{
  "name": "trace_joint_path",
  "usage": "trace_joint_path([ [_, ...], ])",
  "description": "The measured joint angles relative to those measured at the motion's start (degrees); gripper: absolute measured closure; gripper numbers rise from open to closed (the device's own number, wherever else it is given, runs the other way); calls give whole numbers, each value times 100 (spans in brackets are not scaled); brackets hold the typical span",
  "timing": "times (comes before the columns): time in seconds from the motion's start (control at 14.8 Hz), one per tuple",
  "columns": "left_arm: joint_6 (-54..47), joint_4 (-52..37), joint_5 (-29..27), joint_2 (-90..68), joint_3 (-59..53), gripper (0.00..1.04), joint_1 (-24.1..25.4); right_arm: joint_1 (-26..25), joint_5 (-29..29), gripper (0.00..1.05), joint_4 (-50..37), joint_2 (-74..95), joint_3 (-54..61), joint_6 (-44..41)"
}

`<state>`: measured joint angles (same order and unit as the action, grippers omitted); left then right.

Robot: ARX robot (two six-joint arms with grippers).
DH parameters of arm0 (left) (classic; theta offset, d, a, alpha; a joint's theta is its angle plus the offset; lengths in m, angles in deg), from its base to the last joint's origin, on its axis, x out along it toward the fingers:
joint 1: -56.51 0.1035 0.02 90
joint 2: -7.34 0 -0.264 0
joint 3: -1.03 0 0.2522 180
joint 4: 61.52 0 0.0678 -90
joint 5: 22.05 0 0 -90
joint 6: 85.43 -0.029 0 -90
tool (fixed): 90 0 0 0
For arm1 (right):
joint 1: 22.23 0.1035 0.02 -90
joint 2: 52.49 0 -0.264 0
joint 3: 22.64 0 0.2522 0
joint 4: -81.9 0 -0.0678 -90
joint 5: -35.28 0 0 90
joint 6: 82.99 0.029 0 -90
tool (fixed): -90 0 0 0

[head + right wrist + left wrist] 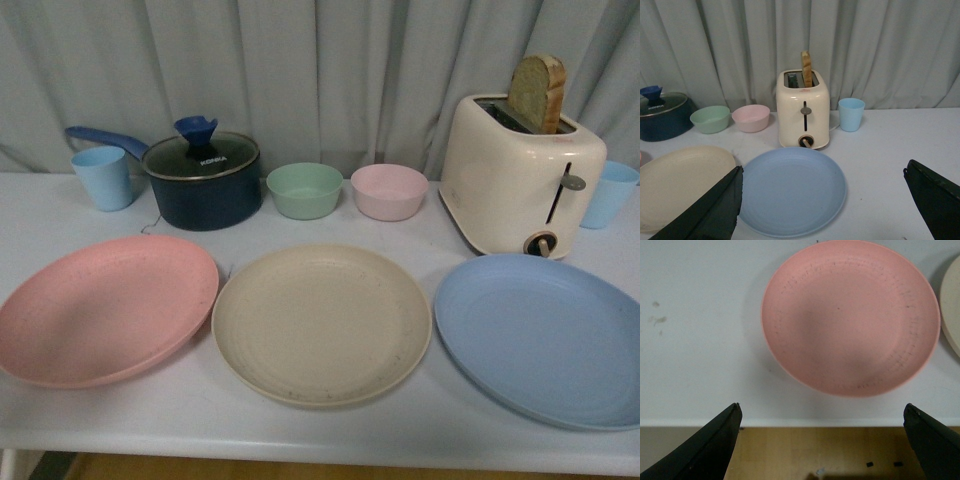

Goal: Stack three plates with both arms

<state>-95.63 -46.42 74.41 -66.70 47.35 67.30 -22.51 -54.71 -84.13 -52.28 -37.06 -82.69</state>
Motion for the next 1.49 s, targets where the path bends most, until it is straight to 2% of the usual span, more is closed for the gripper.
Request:
trace_joint_path([
  [0.2,-223,-201,317,-1335,896,7,74,0,0,6,0,0,0,0],
  [0.41,-382,-103,369,-2459,1762,7,114,0,0,6,0,0,0,0],
  [0.68,-472,291,439,-3700,2940,7,177,0,0,6,0,0,0,0],
  [0.88,-490,599,713,-5080,4059,7,380,0,0,6,-2,0,0,0],
  [0.95,-487,586,752,-5298,4251,20,433,0,0,6,-2,0,0,0],
  [1.15,-492,723,769,-5475,4424,43,522,0,0,6,-2,0,0,0],
  [1.35,-487,743,824,-5587,4555,78,629,0,0,6,0,0,0,0],
  [1.42,-485,713,844,-5587,4555,87,632,0,0,6,-2,0,0,0],
  [1.49,-459,680,850,-5587,4555,90,632,0,2,6,-2,0,0,0],
])
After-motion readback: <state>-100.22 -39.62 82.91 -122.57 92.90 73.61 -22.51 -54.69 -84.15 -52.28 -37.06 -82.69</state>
